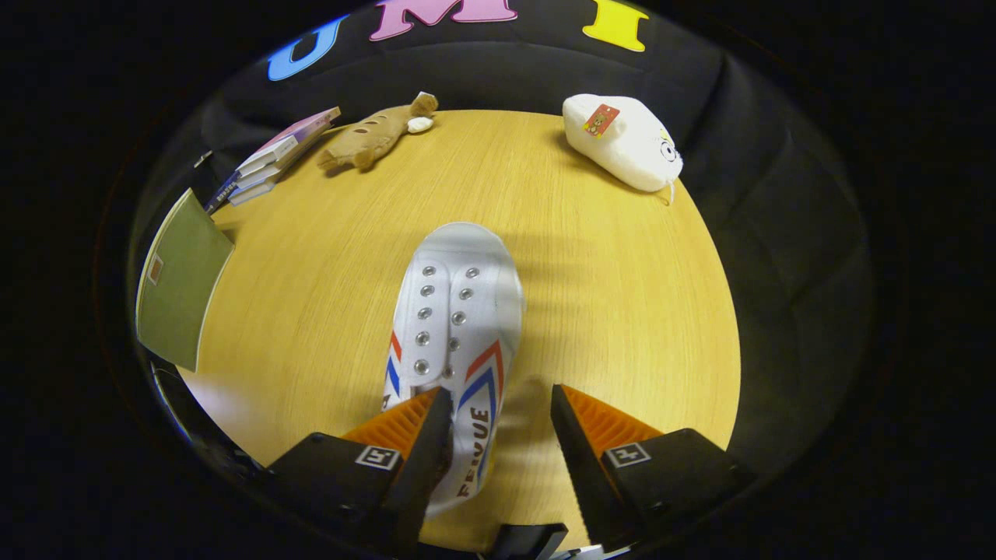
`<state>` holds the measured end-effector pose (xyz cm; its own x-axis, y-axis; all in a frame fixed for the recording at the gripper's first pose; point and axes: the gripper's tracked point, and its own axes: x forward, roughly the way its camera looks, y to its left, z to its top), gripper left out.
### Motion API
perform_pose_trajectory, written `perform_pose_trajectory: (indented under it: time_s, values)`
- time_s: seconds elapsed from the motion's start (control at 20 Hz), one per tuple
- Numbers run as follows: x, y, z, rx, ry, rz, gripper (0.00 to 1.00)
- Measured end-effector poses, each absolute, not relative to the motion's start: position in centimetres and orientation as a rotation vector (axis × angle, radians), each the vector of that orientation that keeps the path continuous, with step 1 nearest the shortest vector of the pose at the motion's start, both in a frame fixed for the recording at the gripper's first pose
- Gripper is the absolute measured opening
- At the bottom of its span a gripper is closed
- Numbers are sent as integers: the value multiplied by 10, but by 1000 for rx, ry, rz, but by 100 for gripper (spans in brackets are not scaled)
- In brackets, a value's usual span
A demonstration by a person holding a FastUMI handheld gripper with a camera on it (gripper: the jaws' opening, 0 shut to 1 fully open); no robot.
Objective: Open the storage box then place both shoes into the box .Put the left shoe in first, then the right shoe, with the right side of both shoes facing outward in a uniform manner.
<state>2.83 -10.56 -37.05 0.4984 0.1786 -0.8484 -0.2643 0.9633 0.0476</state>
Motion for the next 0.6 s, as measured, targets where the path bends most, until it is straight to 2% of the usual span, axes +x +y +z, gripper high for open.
perform_pose_trajectory:
  time_s: [0.05, 0.15, 0.25, 0.5, 0.6]
  values:
    - [26, -100, -372, -61, 1023, 273, 71]
    - [27, -97, -373, -20, 1030, 250, 41]
    - [28, -99, -373, 2, 1035, 234, 35]
    - [30, -103, -373, 52, 995, 224, 11]
    - [31, -104, -371, 90, 1004, 212, 8]
